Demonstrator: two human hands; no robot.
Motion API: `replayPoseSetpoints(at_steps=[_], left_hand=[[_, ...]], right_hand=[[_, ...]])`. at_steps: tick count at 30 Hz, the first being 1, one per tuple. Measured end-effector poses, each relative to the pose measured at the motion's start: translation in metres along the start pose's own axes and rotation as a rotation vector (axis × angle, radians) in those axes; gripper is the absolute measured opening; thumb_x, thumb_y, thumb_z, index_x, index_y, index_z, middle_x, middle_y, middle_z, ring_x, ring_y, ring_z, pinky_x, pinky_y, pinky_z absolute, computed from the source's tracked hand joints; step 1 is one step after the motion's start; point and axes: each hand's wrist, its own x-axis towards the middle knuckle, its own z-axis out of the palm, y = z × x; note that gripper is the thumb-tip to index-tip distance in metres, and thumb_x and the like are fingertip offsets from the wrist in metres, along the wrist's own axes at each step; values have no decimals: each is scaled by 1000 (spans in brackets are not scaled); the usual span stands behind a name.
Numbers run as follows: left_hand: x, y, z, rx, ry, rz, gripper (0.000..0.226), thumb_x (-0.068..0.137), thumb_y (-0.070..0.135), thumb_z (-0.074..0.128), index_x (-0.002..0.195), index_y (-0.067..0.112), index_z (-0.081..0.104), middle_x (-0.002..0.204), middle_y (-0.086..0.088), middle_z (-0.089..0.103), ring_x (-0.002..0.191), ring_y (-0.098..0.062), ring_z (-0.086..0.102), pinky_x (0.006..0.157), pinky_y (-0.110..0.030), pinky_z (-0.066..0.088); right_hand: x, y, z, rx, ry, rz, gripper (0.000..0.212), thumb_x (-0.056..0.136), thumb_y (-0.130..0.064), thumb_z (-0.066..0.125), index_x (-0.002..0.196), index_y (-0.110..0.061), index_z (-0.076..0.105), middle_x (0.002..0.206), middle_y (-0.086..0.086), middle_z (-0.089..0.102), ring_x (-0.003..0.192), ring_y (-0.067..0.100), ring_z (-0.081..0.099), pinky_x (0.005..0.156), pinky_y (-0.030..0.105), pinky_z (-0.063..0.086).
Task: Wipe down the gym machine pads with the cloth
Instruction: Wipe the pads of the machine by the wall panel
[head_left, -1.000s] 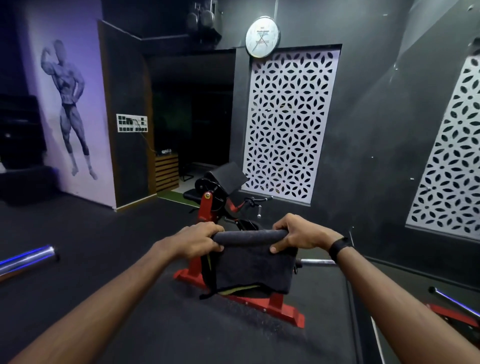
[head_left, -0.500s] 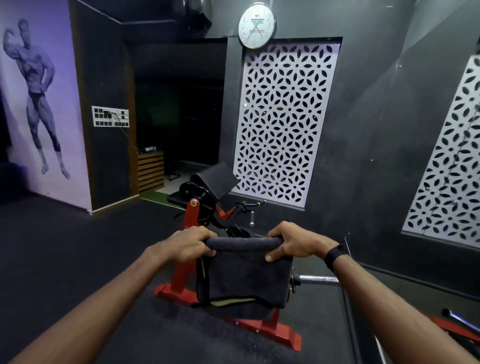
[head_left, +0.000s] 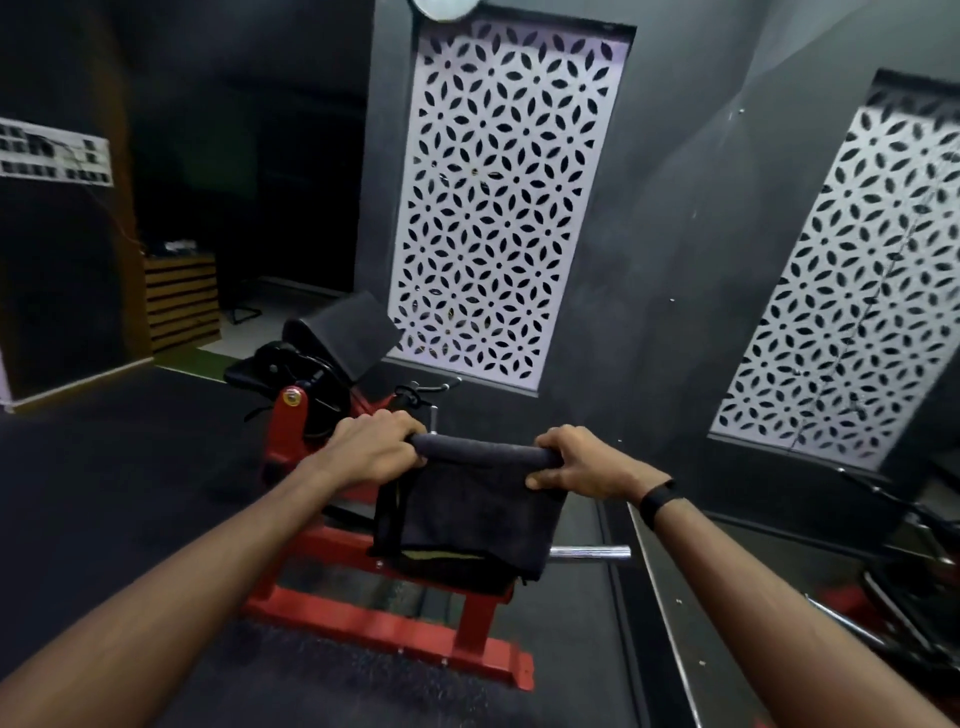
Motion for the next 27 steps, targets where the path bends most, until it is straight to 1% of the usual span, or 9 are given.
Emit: replayPoseSetpoints(at_steps=[4, 9, 12, 14, 15, 18, 21, 24, 27], left_hand=[[50, 15, 19, -50, -2, -2, 5, 86, 35, 65, 88, 38, 63, 99, -1, 62, 110, -31, 61, 79, -35, 36], [122, 46, 42, -139, 17, 17, 15, 84, 32, 69, 75, 38, 59, 96, 0, 66, 107, -28, 62, 77, -34, 39], [173, 75, 54, -154, 60, 30, 8, 84, 28, 71, 87, 35, 67, 98, -2, 68, 107, -28, 62, 78, -34, 41], [206, 98, 59, -153, 87, 41, 16, 84, 25, 72, 99, 30, 73, 101, -4, 69, 106, -29, 62, 78, -34, 43], [226, 112, 63, -152, 86, 53, 16, 83, 24, 73, 98, 29, 74, 99, -5, 69, 103, -29, 63, 78, -35, 44], [271, 142, 69, -185, 57, 76, 10, 80, 19, 75, 77, 25, 68, 79, -1, 67, 90, -26, 65, 72, -34, 45], [319, 176, 88, -260, 112, 56, 15, 76, 20, 78, 67, 19, 66, 68, 0, 64, 78, -24, 63, 66, -33, 43], [352, 197, 104, -308, 134, 13, 14, 72, 21, 81, 69, 13, 70, 65, -2, 64, 74, -23, 62, 68, -34, 45], [390, 208, 116, -336, 141, -9, 15, 69, 20, 81, 68, 10, 70, 61, -1, 61, 72, -23, 60, 66, -33, 43]], right_hand=[[13, 37, -8, 41, 17, 24, 28, 89, -25, 76, 74, -24, 52, 74, -8, 56, 67, 3, 52, 61, 25, 40], [38, 103, -23, 152, 84, 73, 13, 94, -14, 68, 92, -7, 57, 89, 9, 58, 73, 21, 63, 53, 37, 58], [56, 151, -33, 179, 151, 93, 12, 94, -9, 67, 96, -3, 58, 91, 16, 60, 71, 28, 67, 51, 41, 59], [66, 184, -45, 165, 192, 97, 12, 92, -9, 69, 92, -4, 59, 90, 19, 64, 73, 33, 69, 54, 41, 59], [69, 204, -53, 139, 214, 102, 12, 90, -10, 71, 89, -6, 60, 89, 17, 66, 74, 30, 68, 56, 36, 58], [75, 245, -79, 86, 235, 114, 17, 85, -13, 78, 82, -15, 61, 84, 7, 67, 73, 17, 63, 52, 15, 46], [89, 297, -105, 134, 266, 133, 14, 84, -10, 79, 82, -10, 64, 78, 7, 67, 63, 15, 66, 51, 19, 50], [106, 337, -113, 167, 281, 138, 13, 85, -7, 77, 80, -9, 65, 71, 6, 64, 56, 11, 63, 48, 23, 50], [130, 373, -116, 160, 255, 127, 17, 83, -11, 79, 77, -15, 64, 71, 1, 64, 63, 11, 62, 52, 18, 48]])
